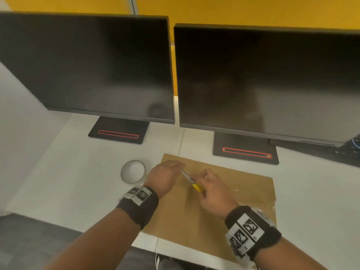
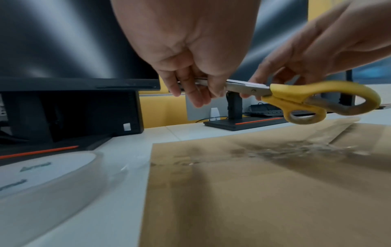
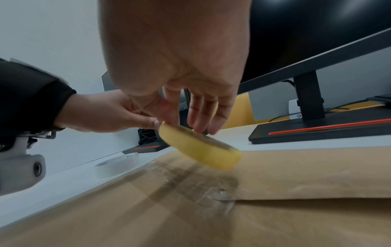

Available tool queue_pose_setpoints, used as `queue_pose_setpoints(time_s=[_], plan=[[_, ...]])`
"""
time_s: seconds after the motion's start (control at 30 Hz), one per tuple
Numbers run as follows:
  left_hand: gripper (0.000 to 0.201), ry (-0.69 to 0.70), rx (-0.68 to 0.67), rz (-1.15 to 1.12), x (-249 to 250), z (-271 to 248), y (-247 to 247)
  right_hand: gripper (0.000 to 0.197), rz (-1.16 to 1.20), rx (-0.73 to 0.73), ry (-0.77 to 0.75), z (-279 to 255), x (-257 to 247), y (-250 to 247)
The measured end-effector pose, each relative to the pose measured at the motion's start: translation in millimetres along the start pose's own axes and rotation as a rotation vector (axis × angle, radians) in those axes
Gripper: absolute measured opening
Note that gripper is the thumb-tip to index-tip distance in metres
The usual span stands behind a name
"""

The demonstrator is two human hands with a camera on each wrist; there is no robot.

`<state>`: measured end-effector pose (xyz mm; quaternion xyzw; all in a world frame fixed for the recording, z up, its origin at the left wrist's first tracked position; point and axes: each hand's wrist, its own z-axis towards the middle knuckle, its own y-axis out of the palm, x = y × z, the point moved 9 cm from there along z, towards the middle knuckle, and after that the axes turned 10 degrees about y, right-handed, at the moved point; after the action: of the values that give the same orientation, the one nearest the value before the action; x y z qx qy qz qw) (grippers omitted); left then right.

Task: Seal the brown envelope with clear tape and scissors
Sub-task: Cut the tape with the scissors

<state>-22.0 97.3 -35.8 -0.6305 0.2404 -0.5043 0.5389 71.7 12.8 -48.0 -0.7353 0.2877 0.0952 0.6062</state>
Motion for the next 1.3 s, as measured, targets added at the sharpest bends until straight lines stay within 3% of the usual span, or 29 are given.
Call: queue_pose_setpoints(time_s=[0.13, 0.33, 0.43, 0.5, 0.6, 0.7, 0.97, 1.3], plan=[[0.039, 0.061, 0.015, 0.053, -14.1, -5.5, -5.4, 0.058, -0.077, -0.159, 0.066, 10.3, 2.3, 24.1], [0.036, 0.071, 0.099, 0.069, -39.9, -10.9, -14.0, 0.045, -0.049, -0.190, 0.104, 30.1, -4.5, 41.2], [0.065, -0.269, 0.019, 0.077, -77.6, -18.2, -19.1, 0.046, -0.052, -0.179, 0.152, 37.7, -3.1, 44.2], [0.065, -0.397, -0.120, 0.172, -98.6, -26.6, -16.0, 0.049, -0.070, -0.187, 0.167, 40.0, -0.9, 46.6], [0.044, -0.376, -0.316, 0.240, -110.8, -32.4, -3.1, 0.050, -0.152, -0.195, 0.177, 39.7, 3.1, 47.4], [0.030, -0.360, -0.389, 0.258, -115.2, -35.0, 4.9, 0.050, -0.245, -0.185, 0.156, 39.9, 1.7, 44.4], [0.021, -0.303, -0.324, 0.199, -114.0, -34.1, 8.9, 0.047, -0.376, -0.184, 0.081, 41.9, -9.0, 40.8], [0.023, -0.303, -0.313, 0.031, -112.9, -32.0, 21.9, 0.051, -0.336, -0.093, 0.075, 38.1, -7.2, 45.6]])
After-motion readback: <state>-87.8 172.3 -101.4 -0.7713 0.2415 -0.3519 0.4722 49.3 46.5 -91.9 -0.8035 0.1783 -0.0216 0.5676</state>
